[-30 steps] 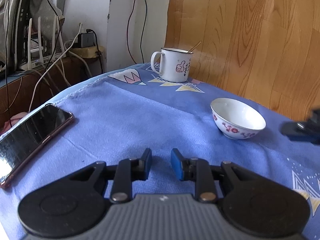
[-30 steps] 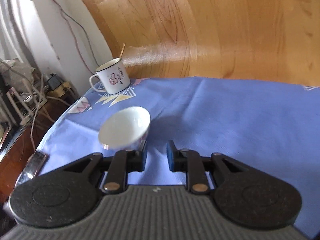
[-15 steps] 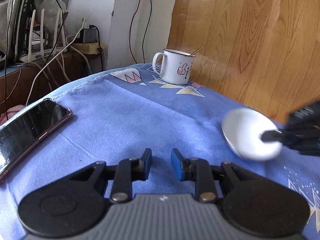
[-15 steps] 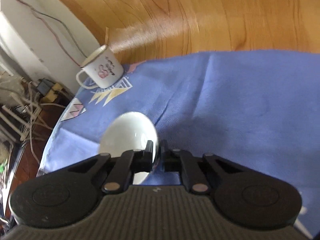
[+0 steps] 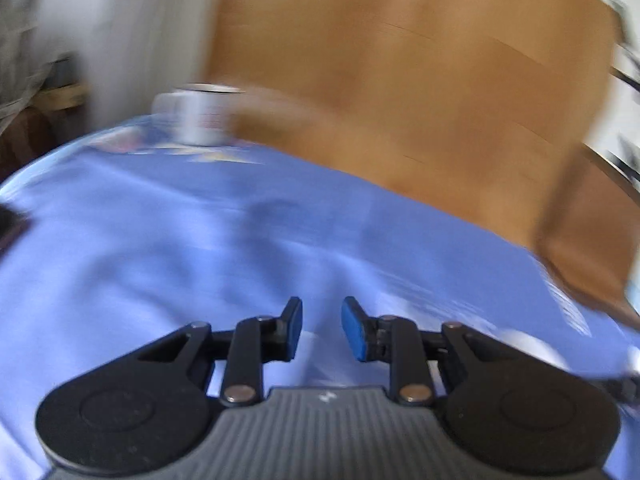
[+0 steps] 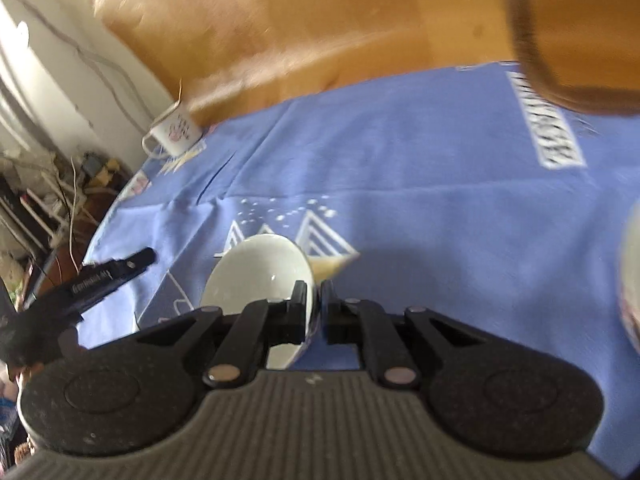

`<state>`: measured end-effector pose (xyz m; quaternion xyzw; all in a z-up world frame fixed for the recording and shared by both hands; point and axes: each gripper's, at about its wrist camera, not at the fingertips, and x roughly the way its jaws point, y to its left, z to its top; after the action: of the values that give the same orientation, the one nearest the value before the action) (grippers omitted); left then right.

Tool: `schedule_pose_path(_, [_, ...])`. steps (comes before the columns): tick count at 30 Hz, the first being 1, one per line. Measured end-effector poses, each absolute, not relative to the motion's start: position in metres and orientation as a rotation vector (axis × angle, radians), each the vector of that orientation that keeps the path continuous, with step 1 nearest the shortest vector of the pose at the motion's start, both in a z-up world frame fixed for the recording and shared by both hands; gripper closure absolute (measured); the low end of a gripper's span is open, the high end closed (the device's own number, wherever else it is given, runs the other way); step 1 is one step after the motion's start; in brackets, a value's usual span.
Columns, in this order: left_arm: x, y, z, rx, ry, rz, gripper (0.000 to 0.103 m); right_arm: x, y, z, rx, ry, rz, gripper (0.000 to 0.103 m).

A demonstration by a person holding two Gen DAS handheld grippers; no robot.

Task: Organize plates and bowls
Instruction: 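Grasp a white bowl with the right tool while the left tool grasps another bowl, then carry both held bowls onto the bowl stack by the window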

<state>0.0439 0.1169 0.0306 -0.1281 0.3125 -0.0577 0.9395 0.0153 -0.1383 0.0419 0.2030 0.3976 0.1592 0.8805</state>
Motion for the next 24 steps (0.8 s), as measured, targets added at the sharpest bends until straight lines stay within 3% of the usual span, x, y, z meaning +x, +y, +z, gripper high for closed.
schedule_pose_path(6, [0.041,0.074,0.037,-0.268,0.703,-0.243,0.077,0.003,-0.142,0.043,0.419,0.753,0.324,0.085])
schedule_pose_path(16, [0.031,0.048,0.03,-0.178,0.756,-0.233,0.077,0.009,-0.142,0.022,0.515,0.79,0.375,0.084])
schedule_pose_path(18, [0.032,0.043,0.023,-0.165,0.774,-0.254,0.092,0.006,-0.142,0.021,0.517,0.786,0.369,0.087])
schedule_pose_path(24, [0.025,0.017,0.043,-0.11,0.72,-0.303,0.094,-0.009,-0.16,0.03,0.516,0.716,0.325,0.089])
